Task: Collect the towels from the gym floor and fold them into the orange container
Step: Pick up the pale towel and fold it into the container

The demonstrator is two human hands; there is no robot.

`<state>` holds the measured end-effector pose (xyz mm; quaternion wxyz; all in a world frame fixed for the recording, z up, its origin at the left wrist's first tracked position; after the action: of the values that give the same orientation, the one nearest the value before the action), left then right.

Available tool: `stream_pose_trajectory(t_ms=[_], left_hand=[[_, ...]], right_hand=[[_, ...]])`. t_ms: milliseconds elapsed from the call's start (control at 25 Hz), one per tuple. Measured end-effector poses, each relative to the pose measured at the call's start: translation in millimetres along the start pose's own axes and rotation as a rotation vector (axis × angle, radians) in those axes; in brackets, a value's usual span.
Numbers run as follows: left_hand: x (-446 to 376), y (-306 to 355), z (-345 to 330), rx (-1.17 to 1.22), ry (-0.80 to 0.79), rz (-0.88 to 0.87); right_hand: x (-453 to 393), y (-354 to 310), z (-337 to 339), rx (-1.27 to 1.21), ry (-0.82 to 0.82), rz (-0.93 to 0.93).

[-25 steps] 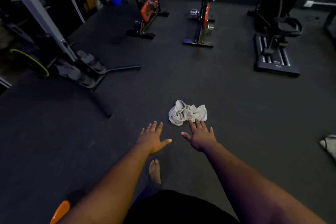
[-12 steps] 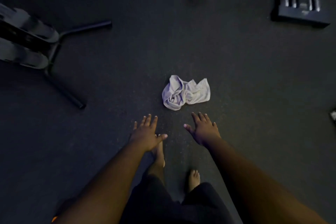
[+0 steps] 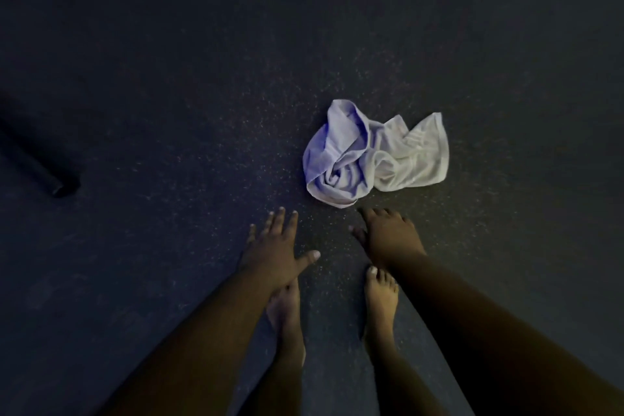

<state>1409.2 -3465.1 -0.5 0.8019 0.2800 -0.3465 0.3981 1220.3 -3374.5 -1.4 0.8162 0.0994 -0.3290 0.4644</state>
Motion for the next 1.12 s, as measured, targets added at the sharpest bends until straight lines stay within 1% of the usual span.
stream_pose_trajectory(t_ms=[120,280,440,480,560,640,760,840,1000,1120], left_hand=[[-70,-15,-38,-0.016,-0.006,-0.007],[-135,-42,-76,0.01,0.009,0.033],[-170,-61,-106,0.017,-0.002,0.063],[-176,-65,-112,0.018,-0.007,0.075],[-182,-70,-120,0.028,-0.011,0.082],[-183,-71,-123,0.032,0.0,0.079],[-170,-72,-114,0.052,0.009,0.093],[-143,-67,-100,0.07,0.016,0.093],[-58,-44,-60,0.141,0.005,0.1],[30,-21,-18,0.181,0.036,0.131]], right_hand=[[-75,7,-39,0.058,0.069,0.059],[-151,-7,-65,0.155,0.181,0.171],[-194,-43,-82,0.31,0.307,0.342],[-201,-48,-86,0.362,0.333,0.361],[-216,-50,-94,0.445,0.331,0.372],[-223,-47,-95,0.459,0.339,0.375],[-212,-41,-81,0.416,0.356,0.355],[-185,-43,-60,0.363,0.362,0.369],[-96,-51,-10,0.289,0.361,0.358],[-14,-63,47,0.23,0.345,0.329]])
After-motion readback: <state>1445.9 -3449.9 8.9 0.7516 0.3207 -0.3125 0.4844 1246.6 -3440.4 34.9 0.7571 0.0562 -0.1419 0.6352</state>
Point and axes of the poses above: each hand's wrist, its own x-axis away from the middle knuckle, its own z-axis out of the back of the hand, y = z × x, the point moved 9 cm from there along -x, towards the middle knuckle, and after that the axes turned 8 degrees about y, right-handed, at the moved point
